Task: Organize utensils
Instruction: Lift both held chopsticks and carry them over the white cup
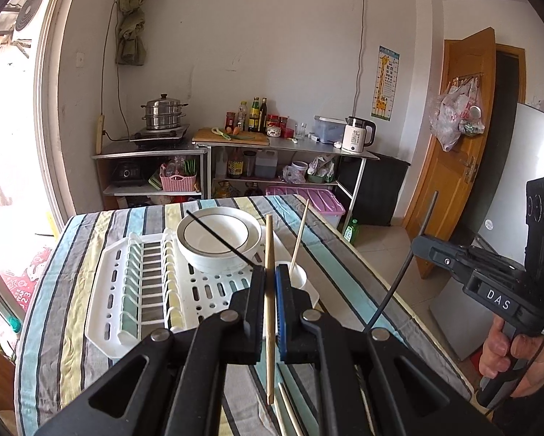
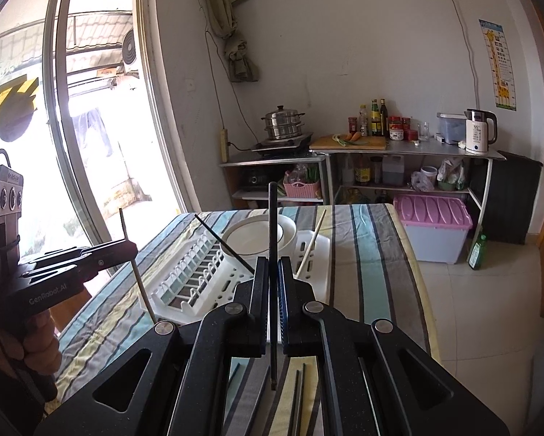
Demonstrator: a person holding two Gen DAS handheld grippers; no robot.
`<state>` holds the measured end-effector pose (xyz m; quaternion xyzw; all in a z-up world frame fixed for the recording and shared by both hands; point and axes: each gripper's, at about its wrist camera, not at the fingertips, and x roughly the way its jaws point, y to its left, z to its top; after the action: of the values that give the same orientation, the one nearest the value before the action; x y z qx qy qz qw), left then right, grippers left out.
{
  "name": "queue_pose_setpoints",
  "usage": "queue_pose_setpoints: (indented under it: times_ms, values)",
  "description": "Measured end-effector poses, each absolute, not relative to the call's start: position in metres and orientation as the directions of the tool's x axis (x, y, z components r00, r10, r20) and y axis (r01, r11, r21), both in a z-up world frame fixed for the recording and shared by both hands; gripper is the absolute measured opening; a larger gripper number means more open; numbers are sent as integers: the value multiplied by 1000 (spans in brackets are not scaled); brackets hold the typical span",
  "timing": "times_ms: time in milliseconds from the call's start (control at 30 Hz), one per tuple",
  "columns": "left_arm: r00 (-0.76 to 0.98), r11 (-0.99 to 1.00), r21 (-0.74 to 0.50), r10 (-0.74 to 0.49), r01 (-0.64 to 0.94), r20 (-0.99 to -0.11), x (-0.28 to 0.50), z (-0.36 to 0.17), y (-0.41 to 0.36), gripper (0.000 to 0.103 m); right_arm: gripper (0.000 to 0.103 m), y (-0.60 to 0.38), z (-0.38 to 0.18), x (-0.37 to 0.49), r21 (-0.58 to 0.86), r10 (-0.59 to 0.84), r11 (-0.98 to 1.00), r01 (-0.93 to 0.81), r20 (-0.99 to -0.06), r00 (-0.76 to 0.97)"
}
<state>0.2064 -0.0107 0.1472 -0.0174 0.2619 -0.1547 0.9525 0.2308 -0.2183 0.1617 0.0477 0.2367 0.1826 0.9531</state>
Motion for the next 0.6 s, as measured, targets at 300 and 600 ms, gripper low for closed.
queue_pose_setpoints:
  times_ms: [300,600]
  values:
    - [824,946,-145,-325,291,-464,264,169,-28,6,5,-221,186,270,212,381,923,-322,-379,844]
    - [825,937,-199,-347,286,-446,310,168,-37,6,5,-216,189,310,234,385,919,-317,-366,847]
